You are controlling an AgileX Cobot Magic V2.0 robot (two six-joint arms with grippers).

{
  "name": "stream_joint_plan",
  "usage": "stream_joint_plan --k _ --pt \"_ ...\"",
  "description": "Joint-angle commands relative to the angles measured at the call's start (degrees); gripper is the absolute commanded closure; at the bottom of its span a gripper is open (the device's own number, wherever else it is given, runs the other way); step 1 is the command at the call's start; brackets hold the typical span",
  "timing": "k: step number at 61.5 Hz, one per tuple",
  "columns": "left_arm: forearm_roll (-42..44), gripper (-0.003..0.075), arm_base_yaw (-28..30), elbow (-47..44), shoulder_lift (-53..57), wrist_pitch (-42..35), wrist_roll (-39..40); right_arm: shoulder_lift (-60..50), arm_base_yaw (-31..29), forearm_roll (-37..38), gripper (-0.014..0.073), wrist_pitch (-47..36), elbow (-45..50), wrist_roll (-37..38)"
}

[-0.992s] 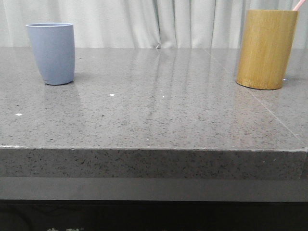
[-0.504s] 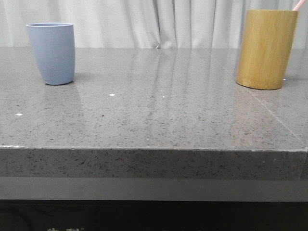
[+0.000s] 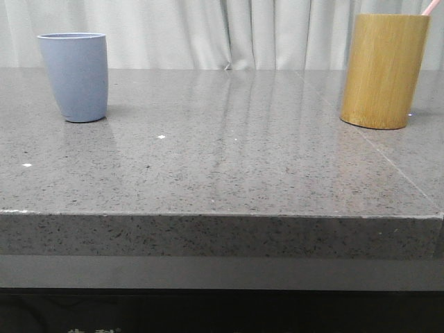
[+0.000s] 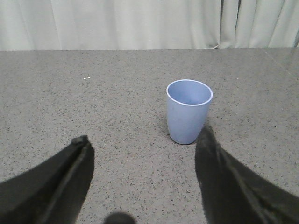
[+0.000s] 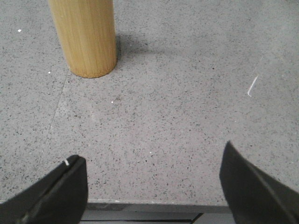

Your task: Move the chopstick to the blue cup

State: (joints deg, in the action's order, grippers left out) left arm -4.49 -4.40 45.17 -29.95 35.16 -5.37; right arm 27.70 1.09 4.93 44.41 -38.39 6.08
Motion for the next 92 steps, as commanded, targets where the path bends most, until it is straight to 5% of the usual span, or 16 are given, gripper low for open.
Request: stream_joint_plan --k 1,24,62,82,92 --pt "-0.6 0.0237 0.0 2.4 -1.0 -4.7 -0.7 0.7 -0.4 0.5 -0.0007 -3.8 -1.7 0.1" --pt "-0.2 0.0237 -6.5 11.9 -16.4 -1.8 -2.2 0.7 -0.4 0.5 -0.0007 -3.9 -1.7 0.1" --pt "1.4 0.0237 -6.5 45.6 -56.6 14.4 -2.2 0.7 -0.4 0.4 -0.0007 -4.3 -1.7 0.1" --pt "2.9 0.0241 -6.5 58.4 -69.4 19.8 -2.2 0.7 -0.4 0.4 -0.0007 -4.4 -1.7 0.1" --pt "2.9 0.0302 -6.5 61.3 -73.3 21.9 -1.6 0.7 -0.4 0.4 -0.0007 -4.4 -1.7 0.1"
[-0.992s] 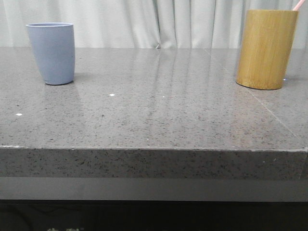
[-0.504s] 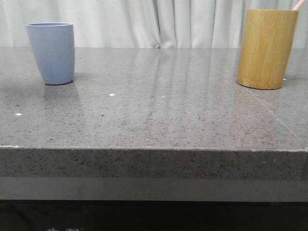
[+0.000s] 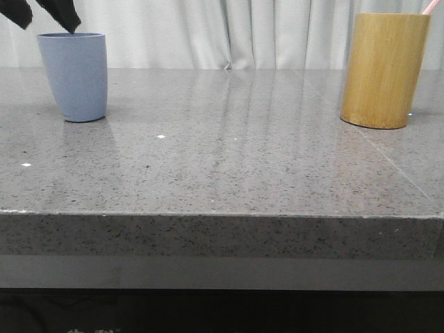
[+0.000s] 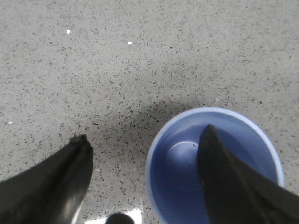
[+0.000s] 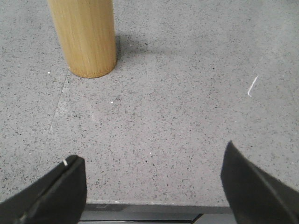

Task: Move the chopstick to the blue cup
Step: 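Reach the left gripper down and grasp the light blue cup's rim, then lift the blue cup and set it down beside the bamboo cup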

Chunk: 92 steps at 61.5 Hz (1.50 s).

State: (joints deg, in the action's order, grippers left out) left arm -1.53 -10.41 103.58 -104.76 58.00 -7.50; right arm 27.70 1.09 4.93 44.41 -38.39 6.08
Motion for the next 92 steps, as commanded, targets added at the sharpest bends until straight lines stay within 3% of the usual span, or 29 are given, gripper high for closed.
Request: stream_joint_plan --k 1,17,30,43,58,92 --pt "-0.1 0.0308 -0.5 2.9 1.1 -0.7 0.5 0.7 -0.4 0.4 -0.0007 -4.4 -1.7 0.1" --pt "-0.1 0.0404 -0.5 3.1 -0.4 -0.1 0.5 0.7 -0.4 0.4 -0.0007 -4.4 -1.7 0.1" --pt "-0.1 0.0606 -0.5 3.1 -0.4 -0.1 0.5 0.7 -0.4 0.4 -0.0007 -4.4 -1.7 0.1" --pt "-0.1 0.0741 -0.5 3.1 -0.4 0.0 0.5 0.7 -0.4 0.4 -0.0007 -4.4 -1.7 0.1" --pt "-0.6 0.0739 -2.3 6.2 -0.4 2.0 0.5 0.7 -0.4 0.4 -0.0007 -4.6 -1.7 0.1" --pt "-2.8 0.0739 -18.9 28.4 -8.2 6.1 0.5 0.7 -0.4 0.4 -0.0007 -5.3 -1.7 0.1"
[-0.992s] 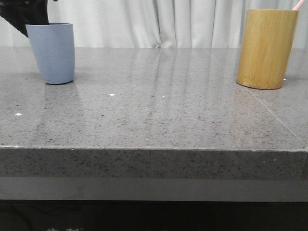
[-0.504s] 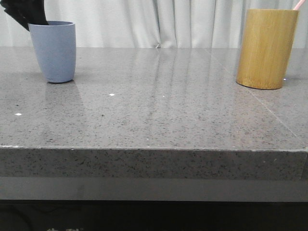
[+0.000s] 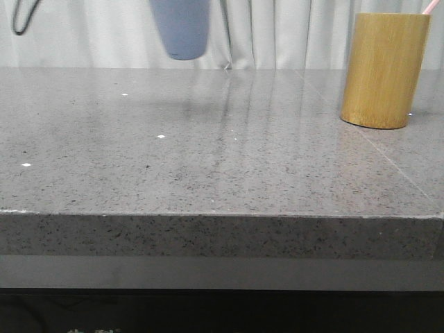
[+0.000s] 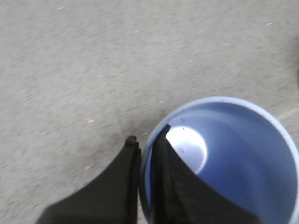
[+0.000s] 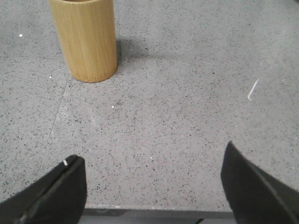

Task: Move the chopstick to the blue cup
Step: 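Lift the blue cup and set it down beside the bamboo cup, then open the left gripper and raise it away from the blue cup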

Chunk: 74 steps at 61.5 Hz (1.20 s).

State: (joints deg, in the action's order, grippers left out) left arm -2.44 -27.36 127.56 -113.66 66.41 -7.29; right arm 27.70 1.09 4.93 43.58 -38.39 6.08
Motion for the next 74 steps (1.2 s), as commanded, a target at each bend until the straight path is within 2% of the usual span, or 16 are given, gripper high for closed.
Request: stream_joint_plan --k 1,24,53,60,66,69,74 --pt "-2.1 0.0739 -2.5 4.8 0.4 -2.3 0.3 0.7 -0.4 0.4 -0.0007 -4.5 -1.7 0.1" --pt "-3.6 0.0739 -7.9 7.7 -6.2 -4.2 0.4 0.7 -0.4 0.4 -0.0007 -4.6 -1.7 0.1" --pt "-3.6 0.0731 -8.3 7.8 -8.5 -5.7 0.4 0.7 -0.4 0.4 -0.0007 -4.6 -1.7 0.1" --pt "-3.6 0.0619 -8.3 7.8 -8.5 -5.7 0.4 0.7 -0.4 0.4 -0.0007 -4.6 -1.7 0.1" --pt "-3.8 0.0419 -8.3 7.8 -8.5 -5.8 0.4 0.7 -0.4 0.4 -0.0007 -4.6 -1.7 0.1" --pt "-4.0 0.0355 -8.3 7.8 -8.5 -5.8 0.4 0.7 -0.4 0.4 -0.0007 -4.6 -1.7 0.1" --pt "-4.1 0.0328 -8.3 7.9 -8.5 -5.8 0.4 0.7 -0.4 0.4 -0.0007 -4.6 -1.7 0.1"
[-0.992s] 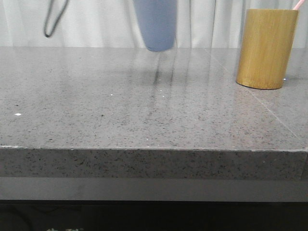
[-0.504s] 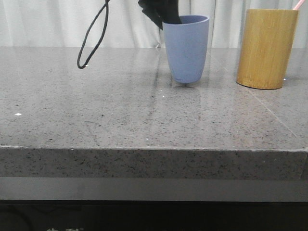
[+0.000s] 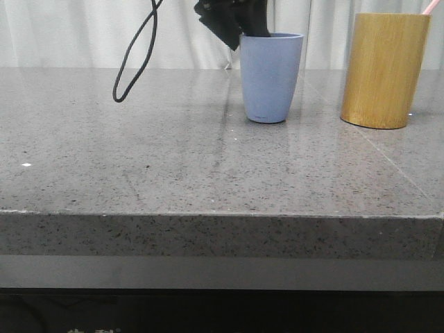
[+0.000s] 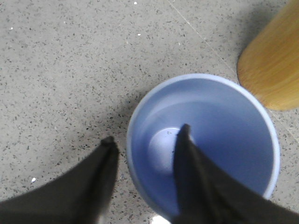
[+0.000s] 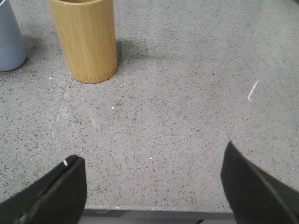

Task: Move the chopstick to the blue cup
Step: 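Open the left gripper and raise it away from the blue cup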

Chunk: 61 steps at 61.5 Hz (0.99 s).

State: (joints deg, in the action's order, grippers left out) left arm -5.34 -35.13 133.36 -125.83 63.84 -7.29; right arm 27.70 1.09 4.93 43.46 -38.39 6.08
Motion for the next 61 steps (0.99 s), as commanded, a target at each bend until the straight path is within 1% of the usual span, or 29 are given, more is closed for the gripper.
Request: stream_joint_plan --k 1,9,20,31,38,45,49,61 --pt "-1.2 0.033 -0.5 2.1 3.6 -3.2 0.4 0.7 -0.4 0.4 -0.0007 -4.4 -1.7 0.1" --pt "-1.2 0.0333 -0.5 2.1 4.2 -3.0 0.4 0.7 -0.4 0.4 -0.0007 -4.4 -1.7 0.1" --pt "-1.2 0.0333 -0.3 2.1 8.3 -2.7 1.7 0.7 -0.4 0.4 -0.0007 -4.7 -1.7 0.1" --pt "-1.1 0.0333 0.9 2.1 14.0 0.7 2.4 0.7 -0.4 0.4 -0.0007 -5.5 -1.7 0.1" --pt "-1.1 0.0333 1.6 -0.3 17.9 2.2 2.4 0.7 -0.4 0.4 -0.0007 -6.1 -1.7 0.1" --pt "-1.2 0.0333 2.0 -6.9 23.2 0.8 2.4 0.7 -0.4 0.4 -0.0007 -6.4 -1.7 0.1" --pt "-0.9 0.0333 2.0 -12.5 27.1 -1.1 2.4 0.7 -0.4 0.4 -0.0007 -6.5 -1.7 0.1" --pt "-0.1 0.0332 2.0 -33.3 41.4 -11.3 1.8 0.7 -0.4 0.4 -0.0007 -6.4 -1.7 0.1"
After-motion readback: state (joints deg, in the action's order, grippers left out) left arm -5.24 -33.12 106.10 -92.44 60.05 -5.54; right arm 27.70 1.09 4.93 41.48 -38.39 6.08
